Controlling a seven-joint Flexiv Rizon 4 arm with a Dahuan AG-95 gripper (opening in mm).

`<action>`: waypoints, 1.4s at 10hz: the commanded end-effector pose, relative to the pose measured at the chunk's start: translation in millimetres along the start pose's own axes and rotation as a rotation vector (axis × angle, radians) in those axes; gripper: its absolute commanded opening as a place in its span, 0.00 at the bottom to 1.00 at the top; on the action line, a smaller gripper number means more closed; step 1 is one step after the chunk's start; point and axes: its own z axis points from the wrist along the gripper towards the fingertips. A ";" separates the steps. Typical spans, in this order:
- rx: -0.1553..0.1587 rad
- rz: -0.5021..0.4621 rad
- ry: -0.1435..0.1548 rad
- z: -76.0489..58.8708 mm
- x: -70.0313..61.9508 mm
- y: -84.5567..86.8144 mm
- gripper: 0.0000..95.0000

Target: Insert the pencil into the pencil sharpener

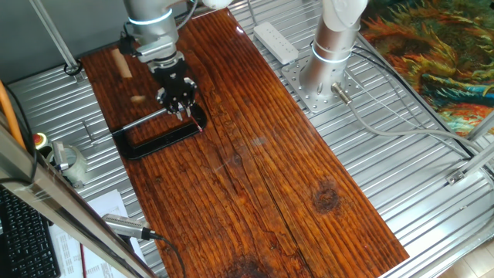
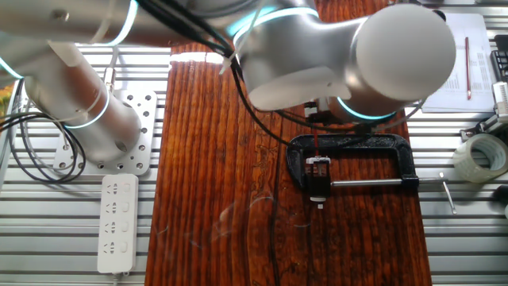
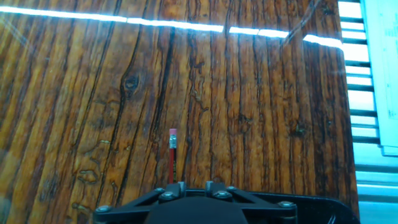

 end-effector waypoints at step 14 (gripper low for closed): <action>-0.001 0.077 0.017 12.1 4.6 21.0 0.20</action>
